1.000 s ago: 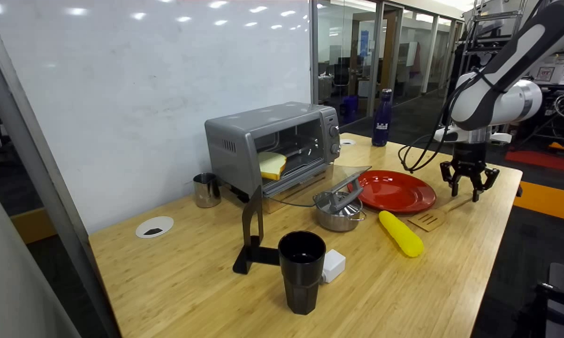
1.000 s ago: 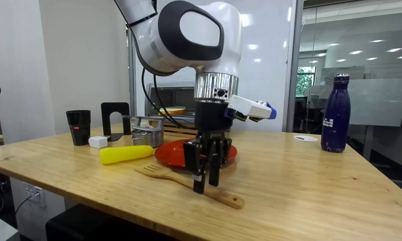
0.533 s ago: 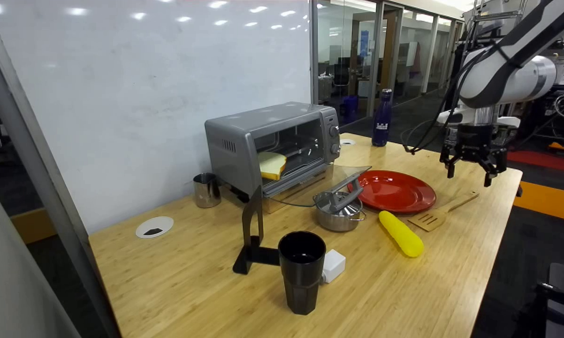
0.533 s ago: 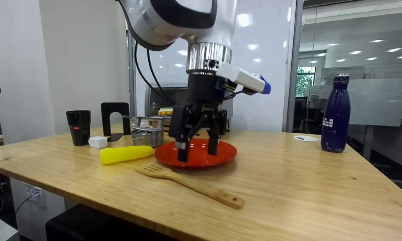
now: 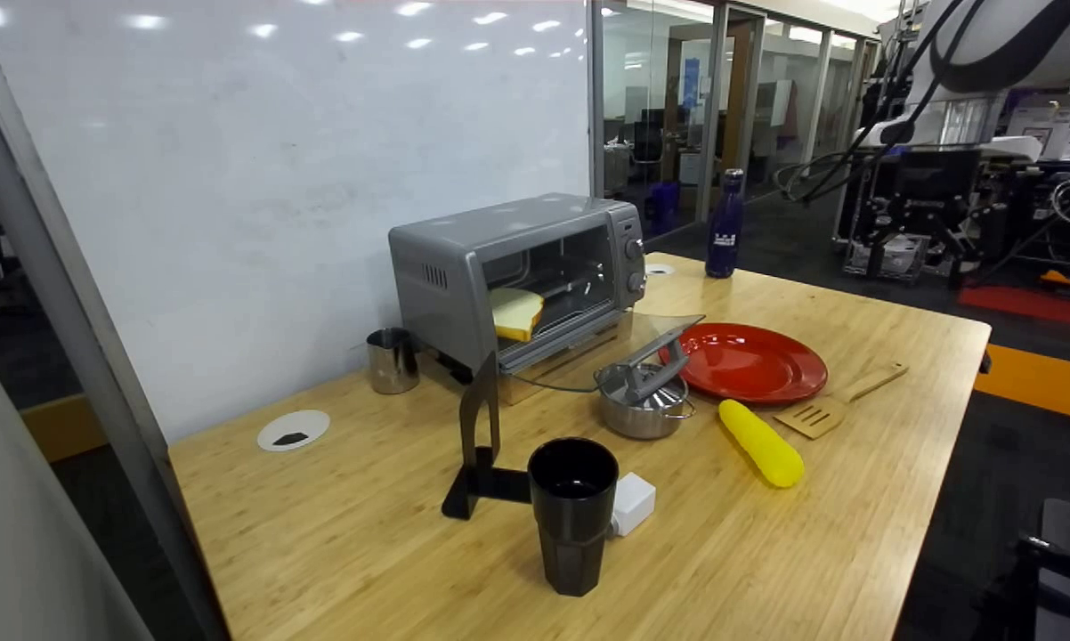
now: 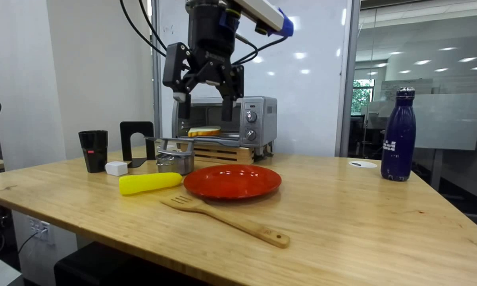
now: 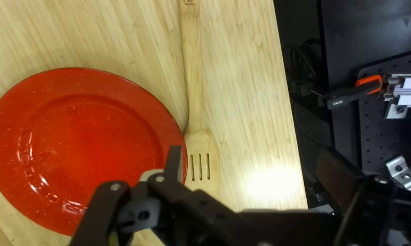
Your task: Open the oven, use the spatula to put the slice of bread in the oven, the close the oven
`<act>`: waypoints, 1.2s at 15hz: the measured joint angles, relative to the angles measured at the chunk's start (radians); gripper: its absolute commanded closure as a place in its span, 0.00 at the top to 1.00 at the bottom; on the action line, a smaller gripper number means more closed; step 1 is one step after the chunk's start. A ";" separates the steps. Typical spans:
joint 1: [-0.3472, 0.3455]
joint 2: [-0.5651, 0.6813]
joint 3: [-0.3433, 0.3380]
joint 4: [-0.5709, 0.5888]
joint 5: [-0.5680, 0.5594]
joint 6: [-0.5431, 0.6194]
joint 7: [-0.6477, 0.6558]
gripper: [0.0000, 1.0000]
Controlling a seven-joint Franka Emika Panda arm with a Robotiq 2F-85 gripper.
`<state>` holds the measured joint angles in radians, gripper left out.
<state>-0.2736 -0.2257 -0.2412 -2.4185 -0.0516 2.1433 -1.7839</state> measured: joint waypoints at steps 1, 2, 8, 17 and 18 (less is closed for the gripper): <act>0.011 -0.024 0.000 -0.007 -0.010 0.004 0.006 1.00; 0.023 -0.042 0.000 -0.014 -0.020 0.010 0.011 1.00; 0.096 -0.077 0.004 -0.062 -0.073 0.118 0.044 1.00; 0.114 -0.077 0.004 -0.068 -0.079 0.133 0.046 1.00; 0.114 -0.077 0.004 -0.068 -0.079 0.133 0.046 1.00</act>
<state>-0.1595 -0.3023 -0.2374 -2.4863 -0.1302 2.2758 -1.7374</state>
